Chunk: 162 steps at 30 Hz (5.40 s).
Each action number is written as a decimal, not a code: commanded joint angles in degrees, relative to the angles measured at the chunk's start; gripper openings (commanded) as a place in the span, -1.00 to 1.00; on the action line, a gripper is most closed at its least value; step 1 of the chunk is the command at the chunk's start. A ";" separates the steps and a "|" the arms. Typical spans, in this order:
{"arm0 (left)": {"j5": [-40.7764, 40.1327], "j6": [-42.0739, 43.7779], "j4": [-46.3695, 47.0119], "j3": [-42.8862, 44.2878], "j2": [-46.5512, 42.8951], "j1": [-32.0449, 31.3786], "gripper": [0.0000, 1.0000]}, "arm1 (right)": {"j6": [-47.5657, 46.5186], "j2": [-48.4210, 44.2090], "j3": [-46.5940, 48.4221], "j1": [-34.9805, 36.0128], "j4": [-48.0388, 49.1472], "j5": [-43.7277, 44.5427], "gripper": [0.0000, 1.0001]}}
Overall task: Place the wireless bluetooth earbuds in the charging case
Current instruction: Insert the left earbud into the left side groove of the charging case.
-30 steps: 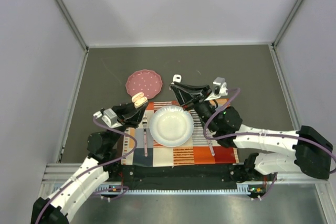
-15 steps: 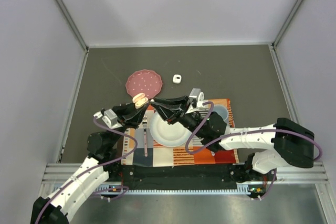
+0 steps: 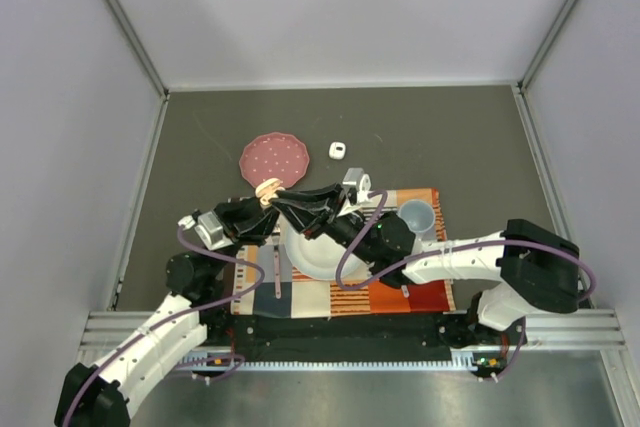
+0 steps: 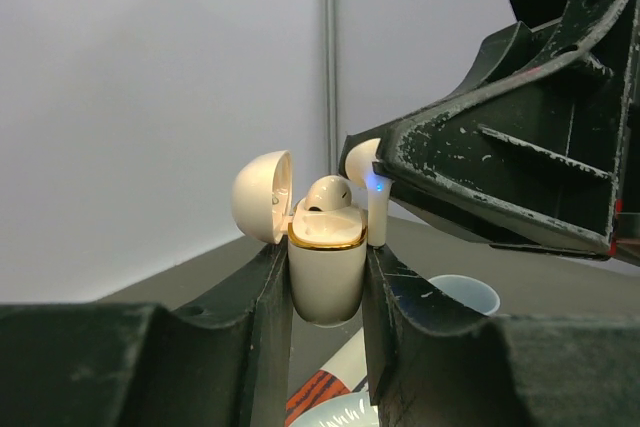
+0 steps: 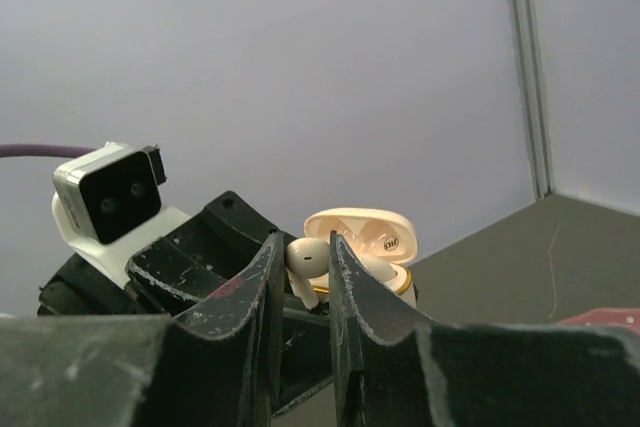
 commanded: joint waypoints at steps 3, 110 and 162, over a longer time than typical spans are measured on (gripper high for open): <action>3.43 0.05 8.26 -0.66 0.78 -0.01 -1.00 | 2.23 0.97 2.67 0.96 13.65 0.95 -1.00; 4.31 0.58 4.48 -0.22 -1.94 -0.10 -1.00 | 5.48 2.90 6.54 2.54 0.83 4.48 -1.00; 3.08 0.49 4.75 -0.58 -2.91 -0.01 -1.00 | 7.16 3.87 4.78 2.80 -3.74 7.81 -1.00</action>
